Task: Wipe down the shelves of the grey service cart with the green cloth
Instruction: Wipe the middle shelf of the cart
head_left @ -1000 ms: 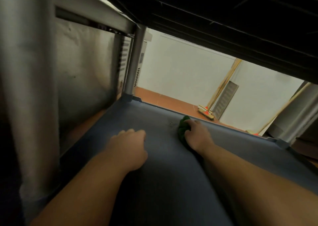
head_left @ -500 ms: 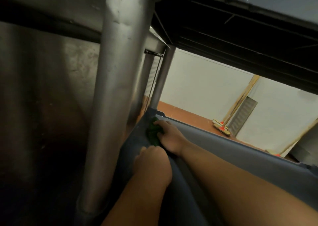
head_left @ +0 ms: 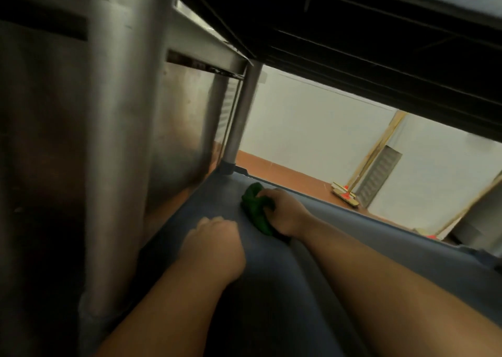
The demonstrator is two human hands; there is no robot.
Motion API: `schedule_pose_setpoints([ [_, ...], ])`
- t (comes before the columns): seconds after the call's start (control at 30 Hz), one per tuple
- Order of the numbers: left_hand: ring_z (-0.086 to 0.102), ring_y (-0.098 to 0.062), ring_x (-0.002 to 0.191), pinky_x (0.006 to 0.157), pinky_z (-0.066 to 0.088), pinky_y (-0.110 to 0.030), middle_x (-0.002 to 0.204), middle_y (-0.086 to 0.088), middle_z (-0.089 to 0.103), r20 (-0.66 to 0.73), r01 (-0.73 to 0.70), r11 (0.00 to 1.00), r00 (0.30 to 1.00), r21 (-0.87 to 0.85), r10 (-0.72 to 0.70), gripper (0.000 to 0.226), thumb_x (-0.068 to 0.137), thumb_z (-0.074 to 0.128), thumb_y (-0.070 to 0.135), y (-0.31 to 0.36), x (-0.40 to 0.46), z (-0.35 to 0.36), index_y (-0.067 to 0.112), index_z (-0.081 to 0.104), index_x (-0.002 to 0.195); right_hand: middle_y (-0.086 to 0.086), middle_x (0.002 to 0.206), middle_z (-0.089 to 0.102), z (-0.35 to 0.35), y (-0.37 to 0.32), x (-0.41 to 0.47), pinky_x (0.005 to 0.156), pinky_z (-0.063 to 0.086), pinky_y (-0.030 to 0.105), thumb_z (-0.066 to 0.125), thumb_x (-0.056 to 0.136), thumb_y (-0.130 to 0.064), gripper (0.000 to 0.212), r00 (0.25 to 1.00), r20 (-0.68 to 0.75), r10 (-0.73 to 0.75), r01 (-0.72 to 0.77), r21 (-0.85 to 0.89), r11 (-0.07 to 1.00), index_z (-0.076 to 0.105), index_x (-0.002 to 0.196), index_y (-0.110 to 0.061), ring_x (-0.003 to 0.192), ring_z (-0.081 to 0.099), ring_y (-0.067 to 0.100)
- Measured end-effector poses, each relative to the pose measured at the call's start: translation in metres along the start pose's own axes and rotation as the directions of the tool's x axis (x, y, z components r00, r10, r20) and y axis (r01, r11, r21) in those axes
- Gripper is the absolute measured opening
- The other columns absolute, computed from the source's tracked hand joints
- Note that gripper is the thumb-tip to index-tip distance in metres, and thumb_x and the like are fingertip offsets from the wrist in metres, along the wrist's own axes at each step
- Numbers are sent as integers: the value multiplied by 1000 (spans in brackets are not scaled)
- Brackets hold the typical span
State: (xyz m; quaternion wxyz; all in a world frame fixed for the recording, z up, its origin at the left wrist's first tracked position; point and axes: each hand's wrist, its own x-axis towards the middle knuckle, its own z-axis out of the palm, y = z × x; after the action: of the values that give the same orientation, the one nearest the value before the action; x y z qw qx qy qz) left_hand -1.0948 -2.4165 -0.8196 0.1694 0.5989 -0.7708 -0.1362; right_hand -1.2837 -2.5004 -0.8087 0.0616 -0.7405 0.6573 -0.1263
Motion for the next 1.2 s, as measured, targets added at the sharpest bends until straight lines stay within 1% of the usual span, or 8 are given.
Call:
schedule_pose_setpoints([
  [0.17,43,-21,122,100,38,-38,129,3,48,-19,-204,962,977,181,211,37,91,44,33,40,-5,7,32,46,128,-2,136,50,-32,100,-65,106,42,43,44,96,-18,36,987,-36,160,-160,-5,987,60,124,-35,122,52,24],
  [0.23,42,-22,123,101,38,-39,133,2,47,28,-290,929,956,229,292,40,91,44,33,70,-9,12,31,43,131,-2,137,51,-45,137,-94,105,44,44,45,95,-21,37,975,-64,212,-213,-10,977,60,124,-38,122,54,26],
  [0.4,46,-24,121,100,42,-41,131,-2,50,153,-424,877,905,227,397,42,90,46,35,169,-15,32,27,44,131,3,132,56,-82,223,-170,102,43,37,46,96,-11,37,945,-108,309,-310,10,951,64,124,-26,117,55,24],
  [0.67,43,-23,126,105,39,-40,137,-2,45,238,-450,882,880,140,411,54,89,49,35,267,-6,87,29,35,141,1,119,63,-129,349,-264,87,47,30,44,94,-6,40,851,-164,499,-502,26,864,64,121,-28,100,58,17],
  [0.8,43,-21,126,104,40,-38,139,0,42,244,-466,872,872,147,425,52,92,48,36,285,3,110,31,33,142,-3,112,56,-152,404,-300,84,49,32,49,93,-6,42,749,-241,617,-638,-12,770,65,117,-36,94,54,16],
  [0.93,42,-15,127,106,38,-36,142,7,42,206,-486,871,861,69,464,46,95,44,41,278,6,128,39,36,140,2,107,63,-159,425,-301,85,54,37,48,89,-4,45,723,-285,629,-664,-36,746,62,105,-45,93,58,18],
  [1.07,42,-9,122,105,38,-33,136,14,45,188,-508,861,846,3,498,36,95,45,43,266,8,135,43,44,131,-1,94,63,-146,427,-285,81,55,37,49,88,-5,33,670,-340,660,-686,54,725,67,99,-30,85,59,17],
  [1.2,43,-6,122,106,38,-33,133,17,48,183,-507,860,841,-58,509,35,94,48,37,262,10,132,41,50,129,2,98,64,-138,418,-261,82,55,34,51,89,-6,32,669,-371,644,-683,36,730,66,105,-28,86,60,17],
])
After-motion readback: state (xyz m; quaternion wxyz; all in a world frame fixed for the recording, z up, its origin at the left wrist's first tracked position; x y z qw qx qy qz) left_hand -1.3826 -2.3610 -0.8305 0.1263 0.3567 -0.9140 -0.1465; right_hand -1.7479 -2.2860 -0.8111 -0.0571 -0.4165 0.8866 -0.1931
